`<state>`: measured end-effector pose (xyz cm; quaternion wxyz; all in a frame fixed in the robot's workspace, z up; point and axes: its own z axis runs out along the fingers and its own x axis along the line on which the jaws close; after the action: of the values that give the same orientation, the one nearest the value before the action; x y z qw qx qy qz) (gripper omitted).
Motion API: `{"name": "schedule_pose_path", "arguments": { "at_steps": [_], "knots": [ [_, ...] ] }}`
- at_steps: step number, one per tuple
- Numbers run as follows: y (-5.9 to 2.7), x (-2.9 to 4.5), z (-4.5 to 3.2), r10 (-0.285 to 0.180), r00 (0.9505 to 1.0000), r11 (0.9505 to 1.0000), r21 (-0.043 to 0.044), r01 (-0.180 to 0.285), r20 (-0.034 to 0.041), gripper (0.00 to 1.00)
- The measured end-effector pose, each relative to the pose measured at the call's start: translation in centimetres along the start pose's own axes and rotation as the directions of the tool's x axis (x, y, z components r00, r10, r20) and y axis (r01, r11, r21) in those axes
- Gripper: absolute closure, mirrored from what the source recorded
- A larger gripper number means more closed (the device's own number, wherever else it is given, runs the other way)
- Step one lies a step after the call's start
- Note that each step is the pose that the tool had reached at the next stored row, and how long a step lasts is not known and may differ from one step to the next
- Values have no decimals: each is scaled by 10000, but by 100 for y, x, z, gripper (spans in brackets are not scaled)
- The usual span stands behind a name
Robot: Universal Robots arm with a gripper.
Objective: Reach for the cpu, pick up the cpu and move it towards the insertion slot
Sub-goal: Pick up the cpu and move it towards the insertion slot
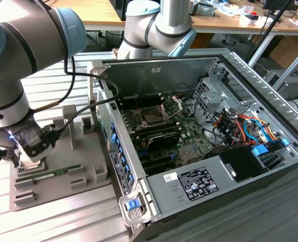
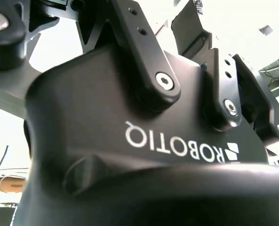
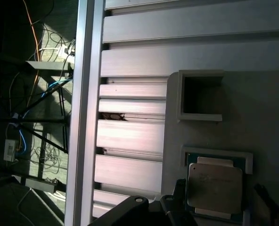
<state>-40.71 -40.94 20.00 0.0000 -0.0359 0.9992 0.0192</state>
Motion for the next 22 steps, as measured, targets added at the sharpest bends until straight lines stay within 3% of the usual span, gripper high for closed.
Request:
{"name": "schedule_pose_path", "arguments": {
  "at_steps": [22],
  "knots": [
    [30,7,80,-167,9999,9999,-40,167,-3,38]
  ]
}}
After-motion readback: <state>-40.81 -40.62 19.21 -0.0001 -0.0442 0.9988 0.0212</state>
